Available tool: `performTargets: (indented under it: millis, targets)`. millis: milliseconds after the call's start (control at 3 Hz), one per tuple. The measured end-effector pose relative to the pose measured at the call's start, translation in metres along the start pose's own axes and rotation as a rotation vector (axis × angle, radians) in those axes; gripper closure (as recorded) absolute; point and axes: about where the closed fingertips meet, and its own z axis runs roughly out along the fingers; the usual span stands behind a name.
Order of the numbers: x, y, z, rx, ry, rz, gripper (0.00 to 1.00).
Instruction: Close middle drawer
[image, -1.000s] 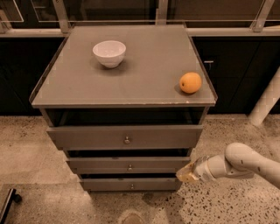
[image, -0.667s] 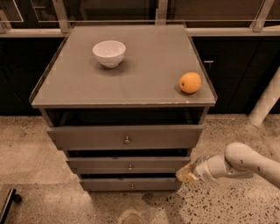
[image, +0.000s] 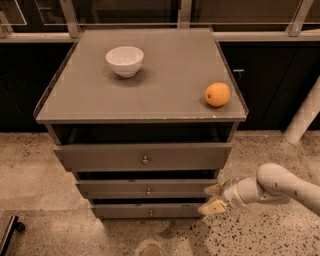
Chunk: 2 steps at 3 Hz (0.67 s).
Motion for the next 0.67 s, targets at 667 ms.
performTargets:
  millis: [667]
  targets:
    - [0.0000, 0.0001, 0.0001, 0.000, 0.000, 0.000, 0.00]
